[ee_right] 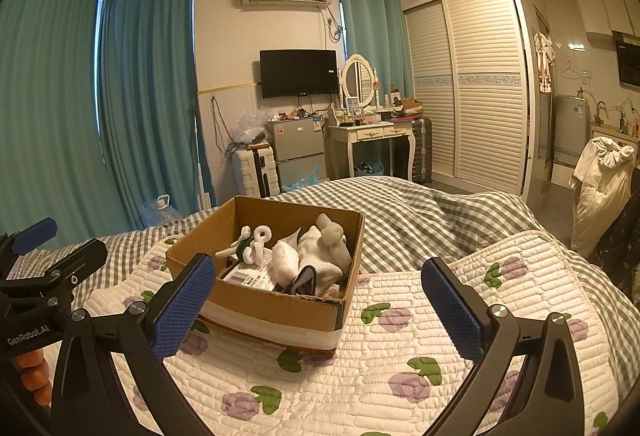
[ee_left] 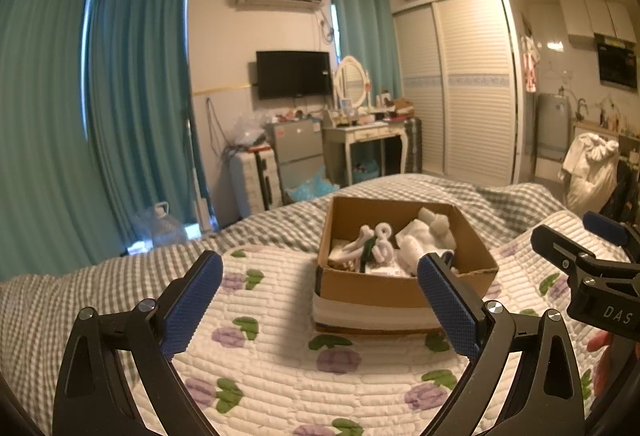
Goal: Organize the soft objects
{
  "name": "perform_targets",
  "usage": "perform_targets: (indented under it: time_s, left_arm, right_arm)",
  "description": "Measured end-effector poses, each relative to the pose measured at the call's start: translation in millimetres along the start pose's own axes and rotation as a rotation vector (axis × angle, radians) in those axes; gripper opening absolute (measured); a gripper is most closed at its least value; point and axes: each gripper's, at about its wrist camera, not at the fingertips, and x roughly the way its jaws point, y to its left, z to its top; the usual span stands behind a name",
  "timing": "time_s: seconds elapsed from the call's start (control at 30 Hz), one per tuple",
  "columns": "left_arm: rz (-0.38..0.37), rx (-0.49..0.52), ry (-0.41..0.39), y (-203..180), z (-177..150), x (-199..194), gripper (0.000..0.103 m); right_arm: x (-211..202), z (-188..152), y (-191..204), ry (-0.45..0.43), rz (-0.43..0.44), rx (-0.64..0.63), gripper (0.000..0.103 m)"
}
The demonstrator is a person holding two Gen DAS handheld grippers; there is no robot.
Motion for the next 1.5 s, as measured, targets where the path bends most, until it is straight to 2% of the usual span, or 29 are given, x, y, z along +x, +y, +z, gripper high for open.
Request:
perform_targets:
  time_s: [1.5]
  left_arm:
    - [0.005,0.003,0.011,1.8,-2.4,-1.0,0.1]
  right_arm:
    - [-2.3,-2.4,-2.7,0.004,0.0,-0.003,0.103]
